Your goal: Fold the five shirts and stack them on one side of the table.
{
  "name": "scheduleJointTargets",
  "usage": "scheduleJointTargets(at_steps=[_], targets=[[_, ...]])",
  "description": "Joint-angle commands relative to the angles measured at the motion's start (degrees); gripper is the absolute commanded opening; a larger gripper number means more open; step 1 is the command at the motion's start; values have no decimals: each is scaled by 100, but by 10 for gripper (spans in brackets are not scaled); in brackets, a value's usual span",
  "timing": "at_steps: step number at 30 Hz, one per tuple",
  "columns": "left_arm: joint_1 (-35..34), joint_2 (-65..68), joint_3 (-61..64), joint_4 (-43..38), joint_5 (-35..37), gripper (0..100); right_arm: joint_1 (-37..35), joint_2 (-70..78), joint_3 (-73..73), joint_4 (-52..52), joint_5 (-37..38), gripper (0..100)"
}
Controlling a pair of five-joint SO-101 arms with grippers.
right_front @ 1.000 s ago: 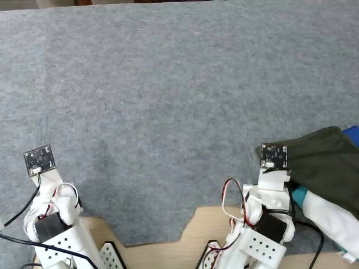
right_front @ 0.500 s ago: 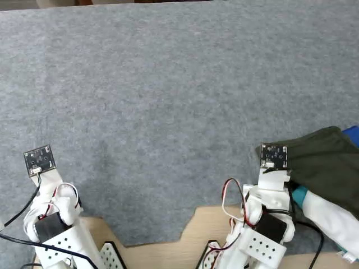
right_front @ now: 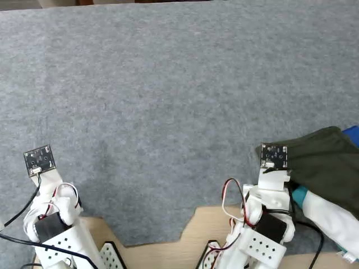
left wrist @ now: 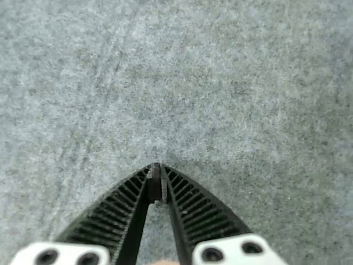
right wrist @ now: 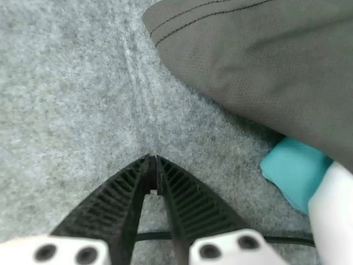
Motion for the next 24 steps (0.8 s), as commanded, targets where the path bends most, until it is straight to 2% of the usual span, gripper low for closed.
scheduleJointTargets(at_steps=[1,9,14,17,24], targets=[[18,-40,70,18,-18,20,84,-321,13,26,35,5],[-378,-40,-273,9,-35,20,84,-321,13,26,35,5],[158,-4,-431,-44,-756,20,84,-321,13,26,35,5],[396,-13,-255,-26,-756,20,84,-321,13,26,35,5],[448,-40,-176,-53,-765,20,84,-321,13,26,35,5]])
